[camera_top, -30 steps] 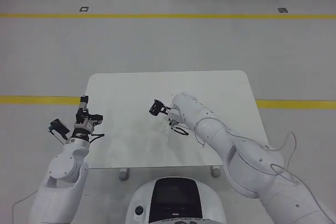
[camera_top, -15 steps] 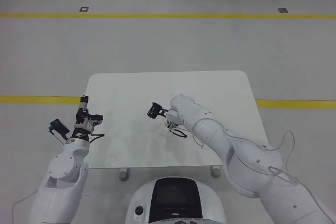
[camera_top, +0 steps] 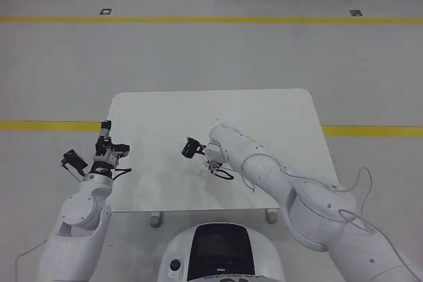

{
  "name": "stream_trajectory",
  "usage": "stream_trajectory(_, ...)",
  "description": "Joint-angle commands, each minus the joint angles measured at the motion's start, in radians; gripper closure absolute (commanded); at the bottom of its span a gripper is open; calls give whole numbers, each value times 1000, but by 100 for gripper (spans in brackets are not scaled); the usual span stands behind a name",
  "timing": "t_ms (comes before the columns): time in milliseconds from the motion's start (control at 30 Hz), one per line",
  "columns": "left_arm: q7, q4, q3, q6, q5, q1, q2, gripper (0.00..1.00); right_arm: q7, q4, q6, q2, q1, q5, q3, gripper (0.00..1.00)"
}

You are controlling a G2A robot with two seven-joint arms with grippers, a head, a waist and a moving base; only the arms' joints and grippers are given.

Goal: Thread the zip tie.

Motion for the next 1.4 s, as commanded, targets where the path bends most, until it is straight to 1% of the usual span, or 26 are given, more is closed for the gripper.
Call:
stream_trajectory(0,0,0,0,0,0,0,0,0,8,-18,0,5,-4,2,0,100)
stream_trajectory(300,0,0,0,0,0,0,0,0,52,-86,0,30,-18,10,0,100)
stream_trajectory(767,0,0,0,0,0,0,0,0,92,-184,0,65,-41,25,0,100)
stream_trajectory(833,0,0,0,0,0,0,0,0,81,-186,0,68,-37,11,0,100)
stream_trajectory(900,0,0,0,0,0,0,0,0,45,-174,0,71,-32,-21,0,100)
stream_trajectory(1033,0,0,0,0,0,0,0,0,14,-148,0,68,-26,-54,0,100)
stream_trajectory(1100,0,0,0,0,0,0,0,0,19,-139,0,65,-25,-61,0,83)
stream_trajectory(1167,0,0,0,0,0,0,0,0,22,-132,0,61,-26,-64,0,77)
stream_trajectory(1200,0,0,0,0,0,0,0,0,26,-129,0,58,-28,-66,0,75)
stream_trajectory(1333,0,0,0,0,0,0,0,0,27,-116,0,51,-31,-70,0,78)
stream_trajectory(1367,0,0,0,0,0,0,0,0,27,-114,0,49,-32,-70,0,77)
